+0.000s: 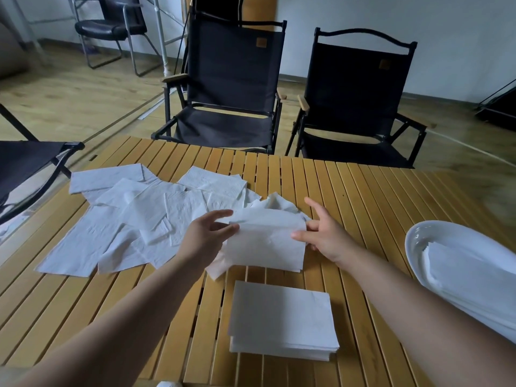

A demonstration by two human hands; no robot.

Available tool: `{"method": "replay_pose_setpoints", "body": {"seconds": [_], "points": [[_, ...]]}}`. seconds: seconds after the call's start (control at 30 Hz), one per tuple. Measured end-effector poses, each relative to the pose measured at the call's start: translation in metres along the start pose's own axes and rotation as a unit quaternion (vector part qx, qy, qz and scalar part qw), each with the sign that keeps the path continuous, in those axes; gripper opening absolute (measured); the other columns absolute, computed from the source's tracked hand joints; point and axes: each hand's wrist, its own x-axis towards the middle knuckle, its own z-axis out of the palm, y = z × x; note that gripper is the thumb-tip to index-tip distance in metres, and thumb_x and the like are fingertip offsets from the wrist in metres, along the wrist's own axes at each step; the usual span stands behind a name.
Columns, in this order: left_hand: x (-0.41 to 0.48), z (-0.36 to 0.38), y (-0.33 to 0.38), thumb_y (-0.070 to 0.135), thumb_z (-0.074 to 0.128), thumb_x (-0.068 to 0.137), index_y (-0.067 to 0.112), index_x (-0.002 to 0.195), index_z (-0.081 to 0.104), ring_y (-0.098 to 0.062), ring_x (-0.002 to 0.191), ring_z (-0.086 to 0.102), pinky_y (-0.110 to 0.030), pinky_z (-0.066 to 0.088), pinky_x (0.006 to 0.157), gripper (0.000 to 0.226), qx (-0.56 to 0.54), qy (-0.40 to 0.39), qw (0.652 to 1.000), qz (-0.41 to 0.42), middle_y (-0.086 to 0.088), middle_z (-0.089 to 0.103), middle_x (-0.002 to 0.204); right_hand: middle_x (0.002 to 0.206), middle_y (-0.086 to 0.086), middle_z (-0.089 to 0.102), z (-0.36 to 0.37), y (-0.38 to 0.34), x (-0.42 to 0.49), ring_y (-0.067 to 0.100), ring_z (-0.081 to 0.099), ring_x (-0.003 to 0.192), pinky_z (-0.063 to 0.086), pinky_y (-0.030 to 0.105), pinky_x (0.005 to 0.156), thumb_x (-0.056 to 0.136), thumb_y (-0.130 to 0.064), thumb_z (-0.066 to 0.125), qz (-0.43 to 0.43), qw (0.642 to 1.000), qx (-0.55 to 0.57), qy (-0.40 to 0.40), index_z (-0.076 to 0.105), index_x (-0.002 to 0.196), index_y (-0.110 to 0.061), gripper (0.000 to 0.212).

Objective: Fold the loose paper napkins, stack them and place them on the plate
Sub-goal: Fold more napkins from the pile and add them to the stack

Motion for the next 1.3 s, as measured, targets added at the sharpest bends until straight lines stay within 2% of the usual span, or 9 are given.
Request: {"method": "replay_pose_setpoints", "body": {"seconds": [0.17, 0.33, 0.43, 0.57, 0.73, 0.83, 1.03, 1.2, 1.3], "points": [[-0.001, 0.005, 0.002, 0.026, 0.072, 0.089, 0.027, 0.105, 0.073, -0.014, 0.092, 0.063, -0.029, 0.051, 0.074, 0.016, 0.064, 0.001, 0.997, 0.04, 0.011, 0.065, 0.1, 0.112, -0.006, 0.068, -0.004, 0.002, -0.011, 0.013, 0.063, 0.105, 0.048, 0.017, 0.08, 0.088, -0.016, 0.075, -0.052, 0.995, -0.07, 0.047, 0.067, 0.114, -0.034, 0.033], [-0.005, 0.01, 0.007, 0.023, 0.07, 0.09, 0.026, 0.096, 0.07, -0.01, 0.084, 0.06, -0.022, 0.049, 0.067, 0.007, 0.11, 0.017, 0.991, 0.069, 0.011, 0.061, 0.099, 0.092, 0.002, 0.068, -0.008, -0.002, -0.025, 0.015, 0.061, 0.084, 0.048, 0.017, 0.068, 0.087, -0.025, 0.076, -0.082, 0.988, -0.097, 0.092, 0.073, 0.099, -0.03, 0.013], [-0.007, 0.011, 0.009, 0.022, 0.071, 0.09, 0.024, 0.09, 0.069, -0.013, 0.082, 0.061, -0.028, 0.053, 0.07, 0.003, 0.127, 0.014, 0.989, 0.079, 0.009, 0.062, 0.101, 0.088, 0.0, 0.066, -0.009, -0.006, -0.035, 0.013, 0.059, 0.08, 0.048, 0.016, 0.066, 0.088, -0.025, 0.074, -0.099, 0.982, -0.118, 0.113, 0.073, 0.093, -0.025, 0.005], [-0.016, 0.008, 0.013, 0.026, 0.07, 0.09, 0.03, 0.084, 0.062, -0.007, 0.085, 0.058, -0.022, 0.051, 0.065, 0.01, 0.183, 0.006, 0.976, 0.117, 0.009, 0.056, 0.112, 0.103, -0.011, 0.059, -0.01, -0.01, -0.049, 0.006, 0.055, 0.093, 0.043, 0.013, 0.075, 0.088, -0.021, 0.075, -0.142, 0.967, -0.16, 0.139, 0.071, 0.089, -0.024, 0.005], [-0.03, 0.004, 0.017, 0.027, 0.063, 0.095, 0.033, 0.087, 0.058, -0.005, 0.108, 0.058, -0.029, 0.049, 0.087, 0.011, 0.203, -0.056, 0.964, 0.161, 0.019, 0.063, 0.112, 0.101, -0.016, 0.065, -0.016, -0.013, -0.071, -0.004, 0.055, 0.085, 0.04, 0.015, 0.069, 0.092, -0.025, 0.069, -0.13, 0.968, -0.17, 0.132, 0.069, 0.096, -0.025, 0.003], [-0.04, 0.005, 0.025, 0.024, 0.063, 0.096, 0.027, 0.091, 0.059, -0.008, 0.099, 0.063, -0.027, 0.053, 0.082, 0.006, 0.194, -0.068, 0.967, 0.153, 0.009, 0.067, 0.103, 0.094, -0.013, 0.071, -0.018, -0.013, -0.083, -0.001, 0.063, 0.089, 0.045, 0.015, 0.071, 0.093, -0.024, 0.069, -0.119, 0.976, -0.141, 0.117, 0.068, 0.094, -0.026, 0.002], [-0.05, -0.003, 0.025, 0.013, 0.065, 0.094, 0.023, 0.097, 0.067, -0.025, 0.084, 0.072, -0.045, 0.06, 0.081, 0.01, 0.133, -0.115, 0.979, 0.102, 0.002, 0.075, 0.087, 0.083, -0.01, 0.075, -0.019, -0.012, -0.1, -0.006, 0.063, 0.066, 0.045, 0.014, 0.06, 0.094, -0.022, 0.068, -0.083, 0.989, -0.087, 0.091, 0.069, 0.097, -0.022, 0.003], [-0.057, 0.0, 0.011, 0.014, 0.07, 0.09, 0.014, 0.095, 0.073, -0.016, 0.067, 0.064, -0.025, 0.055, 0.065, 0.006, 0.175, -0.138, 0.973, 0.064, -0.004, 0.074, 0.081, 0.073, 0.001, 0.074, -0.01, 0.007, -0.105, 0.014, 0.064, 0.059, 0.05, 0.034, 0.063, 0.094, -0.021, 0.068, 0.024, 0.995, -0.094, 0.036, 0.069, 0.094, -0.018, 0.004], [-0.057, 0.004, -0.003, 0.022, 0.074, 0.087, 0.016, 0.092, 0.073, -0.013, 0.077, 0.069, -0.03, 0.057, 0.074, 0.008, 0.222, -0.153, 0.962, 0.042, 0.0, 0.074, 0.085, 0.064, 0.0, 0.068, -0.002, 0.018, -0.106, 0.007, 0.057, 0.053, 0.047, 0.024, 0.062, 0.092, -0.022, 0.069, 0.053, 0.985, -0.165, 0.016, 0.069, 0.093, -0.016, 0.006]]}}
